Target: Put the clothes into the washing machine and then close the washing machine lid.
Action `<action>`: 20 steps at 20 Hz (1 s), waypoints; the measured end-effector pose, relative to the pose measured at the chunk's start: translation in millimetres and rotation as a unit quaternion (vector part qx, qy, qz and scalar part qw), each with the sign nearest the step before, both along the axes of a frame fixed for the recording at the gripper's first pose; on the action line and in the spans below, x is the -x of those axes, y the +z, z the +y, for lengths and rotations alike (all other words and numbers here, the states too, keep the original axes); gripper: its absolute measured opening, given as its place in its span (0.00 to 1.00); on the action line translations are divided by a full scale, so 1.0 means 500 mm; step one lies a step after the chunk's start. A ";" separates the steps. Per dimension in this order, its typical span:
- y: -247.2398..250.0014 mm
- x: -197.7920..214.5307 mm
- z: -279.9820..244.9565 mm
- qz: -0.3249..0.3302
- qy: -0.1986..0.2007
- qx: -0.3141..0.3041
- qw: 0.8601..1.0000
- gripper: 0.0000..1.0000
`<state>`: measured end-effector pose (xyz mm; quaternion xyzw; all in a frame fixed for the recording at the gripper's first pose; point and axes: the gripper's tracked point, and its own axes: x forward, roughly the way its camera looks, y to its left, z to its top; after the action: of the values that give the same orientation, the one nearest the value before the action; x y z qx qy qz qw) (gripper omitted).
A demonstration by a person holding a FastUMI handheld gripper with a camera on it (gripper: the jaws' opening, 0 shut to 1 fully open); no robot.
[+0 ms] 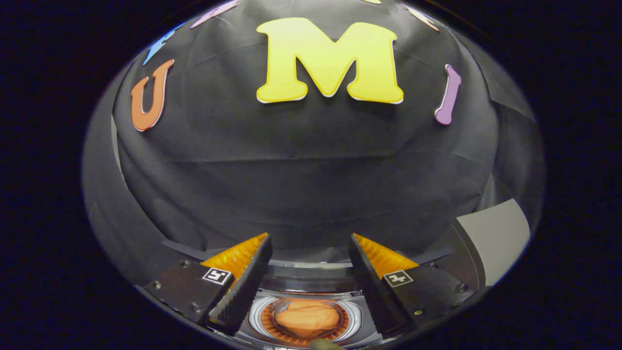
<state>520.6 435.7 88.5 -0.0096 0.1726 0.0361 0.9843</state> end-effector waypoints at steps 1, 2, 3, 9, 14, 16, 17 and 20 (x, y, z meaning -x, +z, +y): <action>-0.004 0.011 0.000 -0.001 0.001 0.001 1.000 0.99; -0.008 0.021 -0.001 0.000 0.002 0.000 1.000 0.99; -0.013 0.030 -0.001 0.001 0.003 -0.002 1.000 0.99; -0.043 0.093 -0.005 0.004 0.007 -0.009 1.000 0.99; -0.074 0.135 -0.006 0.009 0.009 -0.010 1.000 0.99; -0.088 0.147 -0.006 0.016 0.012 -0.009 1.000 0.99; -0.094 0.148 -0.006 0.019 0.013 -0.007 1.000 0.99; -0.135 0.168 -0.016 0.042 0.012 0.014 0.999 0.99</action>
<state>436.7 427.7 21.3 -0.0236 0.2139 0.0464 0.9755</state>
